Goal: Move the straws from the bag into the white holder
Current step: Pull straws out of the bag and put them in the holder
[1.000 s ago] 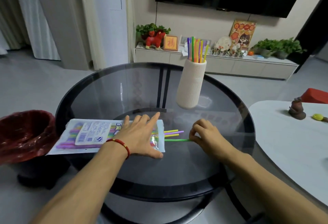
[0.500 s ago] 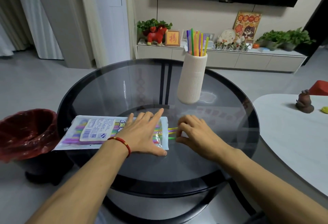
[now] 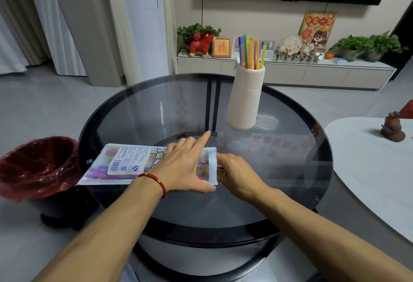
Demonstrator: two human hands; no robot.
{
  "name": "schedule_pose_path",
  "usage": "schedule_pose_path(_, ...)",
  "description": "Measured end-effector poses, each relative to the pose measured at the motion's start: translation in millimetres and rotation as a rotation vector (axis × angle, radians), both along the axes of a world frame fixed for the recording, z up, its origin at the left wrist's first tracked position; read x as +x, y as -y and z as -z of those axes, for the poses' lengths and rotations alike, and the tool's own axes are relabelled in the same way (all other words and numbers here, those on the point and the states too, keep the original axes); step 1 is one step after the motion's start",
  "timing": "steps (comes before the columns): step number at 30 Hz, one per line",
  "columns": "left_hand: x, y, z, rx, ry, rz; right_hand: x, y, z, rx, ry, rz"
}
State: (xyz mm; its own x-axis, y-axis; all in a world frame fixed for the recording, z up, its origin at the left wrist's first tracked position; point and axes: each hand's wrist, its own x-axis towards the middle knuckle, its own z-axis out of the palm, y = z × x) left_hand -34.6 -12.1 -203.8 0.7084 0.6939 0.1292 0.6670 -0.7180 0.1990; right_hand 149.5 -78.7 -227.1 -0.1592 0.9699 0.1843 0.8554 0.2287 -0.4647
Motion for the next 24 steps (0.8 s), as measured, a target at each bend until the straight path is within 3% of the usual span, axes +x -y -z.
schedule_pose_path(5,-6,-6,2,-0.012,-0.018,-0.022,29,7,-9,0.011,0.171,0.049)
schedule_pose_path(9,-6,-8,2,-0.023,-0.012,-0.013,33,15,-14,-0.023,0.143,0.012)
schedule_pose_path(13,-1,-6,1,-0.012,-0.009,0.015,23,17,-8,0.037,0.379,-0.010)
schedule_pose_path(16,-4,-7,0,-0.012,-0.012,0.006,25,18,-10,0.042,0.420,-0.041)
schedule_pose_path(24,-9,-14,5,-0.105,-0.315,-0.086,66,33,-37,0.032,0.548,0.041)
